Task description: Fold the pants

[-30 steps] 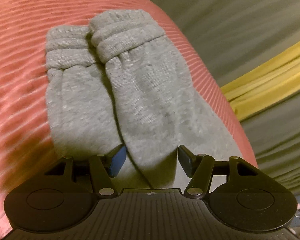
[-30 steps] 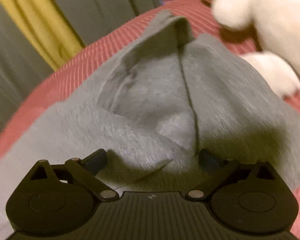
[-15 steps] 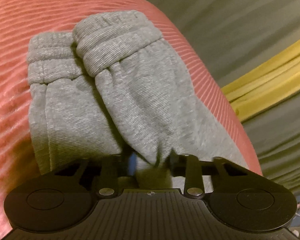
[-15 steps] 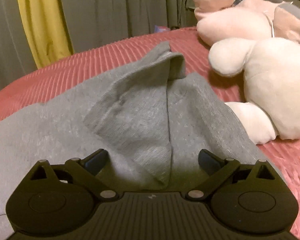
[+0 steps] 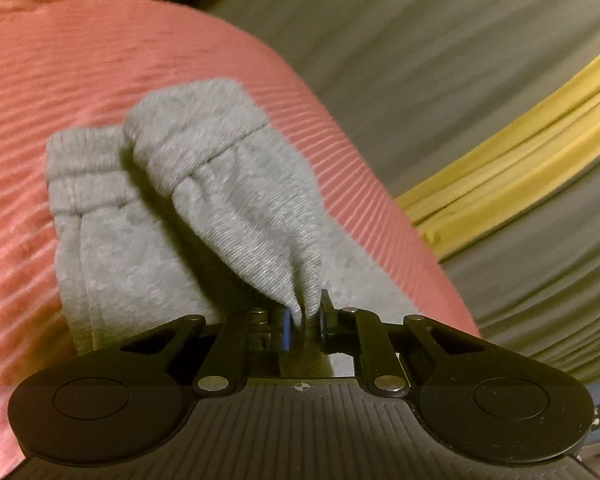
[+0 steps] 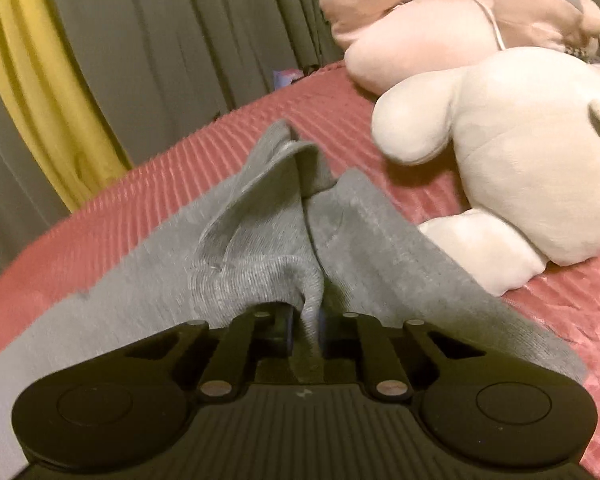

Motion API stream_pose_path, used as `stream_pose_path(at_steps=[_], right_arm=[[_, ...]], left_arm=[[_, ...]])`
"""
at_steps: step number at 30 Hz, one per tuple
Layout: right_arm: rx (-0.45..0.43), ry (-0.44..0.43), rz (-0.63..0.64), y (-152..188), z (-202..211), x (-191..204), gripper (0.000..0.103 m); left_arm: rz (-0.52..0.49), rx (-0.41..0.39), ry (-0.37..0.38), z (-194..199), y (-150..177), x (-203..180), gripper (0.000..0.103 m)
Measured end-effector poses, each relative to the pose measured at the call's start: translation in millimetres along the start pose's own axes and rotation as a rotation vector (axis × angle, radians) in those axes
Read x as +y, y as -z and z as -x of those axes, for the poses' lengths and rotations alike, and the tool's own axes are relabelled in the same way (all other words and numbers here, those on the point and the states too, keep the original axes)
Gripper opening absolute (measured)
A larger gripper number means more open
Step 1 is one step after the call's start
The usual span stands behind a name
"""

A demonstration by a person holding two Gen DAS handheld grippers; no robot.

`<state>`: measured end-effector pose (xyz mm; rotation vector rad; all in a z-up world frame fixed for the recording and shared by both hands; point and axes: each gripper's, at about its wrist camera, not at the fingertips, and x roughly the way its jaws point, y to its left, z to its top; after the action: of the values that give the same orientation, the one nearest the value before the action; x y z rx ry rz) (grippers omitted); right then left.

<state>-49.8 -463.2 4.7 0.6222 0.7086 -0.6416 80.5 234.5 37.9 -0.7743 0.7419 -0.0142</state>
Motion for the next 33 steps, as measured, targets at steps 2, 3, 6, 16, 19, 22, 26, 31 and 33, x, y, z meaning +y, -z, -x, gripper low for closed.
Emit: stream_pose_path(at_steps=[2,3,6,16,19,22,26,31,33], right_arm=[[-0.042,-0.051,-0.048,-11,15,-2,0.010],[-0.068,-0.077,-0.077,-17,25,-4,0.009],[-0.141,-0.134,-0.147,-28,60,-12,0.007],[0.065,-0.002,-0.244,24,49,-71,0.009],[0.127,0.007,-0.252,28,29,-71,0.013],[0.132,-0.014,-0.271,26,21,-67,0.028],[0.137,-0.024,-0.201,21,19,-52,0.051],[0.132,-0.040,-0.161,22,14,-43,0.073],[0.129,-0.046,-0.166,21,10,-42,0.077]], left_arm=[[-0.006,-0.028,0.038,13,-6,-7,0.011],[-0.007,-0.047,0.058,24,-9,-10,0.010],[-0.001,-0.085,0.095,53,-13,-11,0.009],[0.036,-0.069,-0.010,87,8,49,0.003],[-0.053,-0.068,-0.036,77,13,35,0.017],[-0.064,-0.078,-0.054,59,10,25,0.060],[-0.038,-0.027,-0.073,25,7,25,0.057],[-0.020,0.020,-0.099,-8,4,27,0.057],[0.017,0.047,-0.079,-19,4,31,0.056]])
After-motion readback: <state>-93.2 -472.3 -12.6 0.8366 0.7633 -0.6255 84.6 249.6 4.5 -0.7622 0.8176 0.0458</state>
